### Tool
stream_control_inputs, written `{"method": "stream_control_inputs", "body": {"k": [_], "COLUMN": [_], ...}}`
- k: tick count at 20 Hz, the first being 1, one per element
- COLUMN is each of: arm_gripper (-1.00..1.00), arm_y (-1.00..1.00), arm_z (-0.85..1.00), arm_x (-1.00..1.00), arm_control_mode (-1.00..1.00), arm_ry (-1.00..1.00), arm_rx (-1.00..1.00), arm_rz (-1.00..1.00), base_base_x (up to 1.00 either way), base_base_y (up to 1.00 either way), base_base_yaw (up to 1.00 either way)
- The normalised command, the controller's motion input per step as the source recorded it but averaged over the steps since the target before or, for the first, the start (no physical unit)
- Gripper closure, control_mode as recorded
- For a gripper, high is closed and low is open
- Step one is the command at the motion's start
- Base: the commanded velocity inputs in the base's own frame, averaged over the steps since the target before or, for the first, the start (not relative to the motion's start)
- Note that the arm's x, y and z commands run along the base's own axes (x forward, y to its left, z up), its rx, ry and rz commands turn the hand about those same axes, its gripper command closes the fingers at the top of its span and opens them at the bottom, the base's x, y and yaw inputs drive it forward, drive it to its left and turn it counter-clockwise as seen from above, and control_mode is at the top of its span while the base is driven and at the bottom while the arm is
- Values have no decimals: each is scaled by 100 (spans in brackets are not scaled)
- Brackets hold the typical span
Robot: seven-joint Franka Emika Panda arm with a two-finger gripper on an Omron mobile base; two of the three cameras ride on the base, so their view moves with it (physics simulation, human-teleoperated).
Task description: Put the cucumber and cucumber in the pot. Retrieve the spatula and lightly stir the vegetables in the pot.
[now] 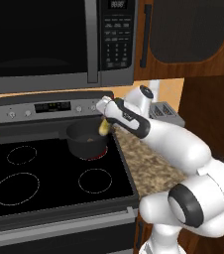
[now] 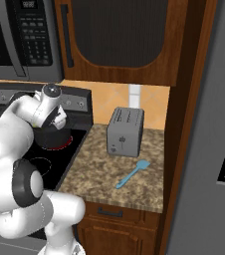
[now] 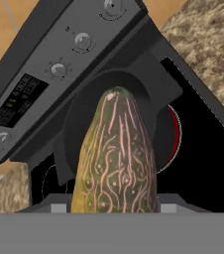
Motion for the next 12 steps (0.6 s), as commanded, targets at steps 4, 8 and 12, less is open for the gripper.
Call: {"method": "stream_control_inputs", "body": {"k": [4, 8, 12], "arm_gripper": [100, 100, 100], "arm_y": [27, 16, 11], "arm_z": [-18, -15, -12], "arm_x": [34, 40, 31], "arm_control_mode": [-100, -100, -100], "arm_ry": [0, 0, 0], "arm_rx": [0, 0, 0], "arm_rz": [-17, -12, -9], "base_base_x": [0, 0, 0], "base_base_y": [0, 0, 0], "base_base_yaw": [0, 0, 0]}}
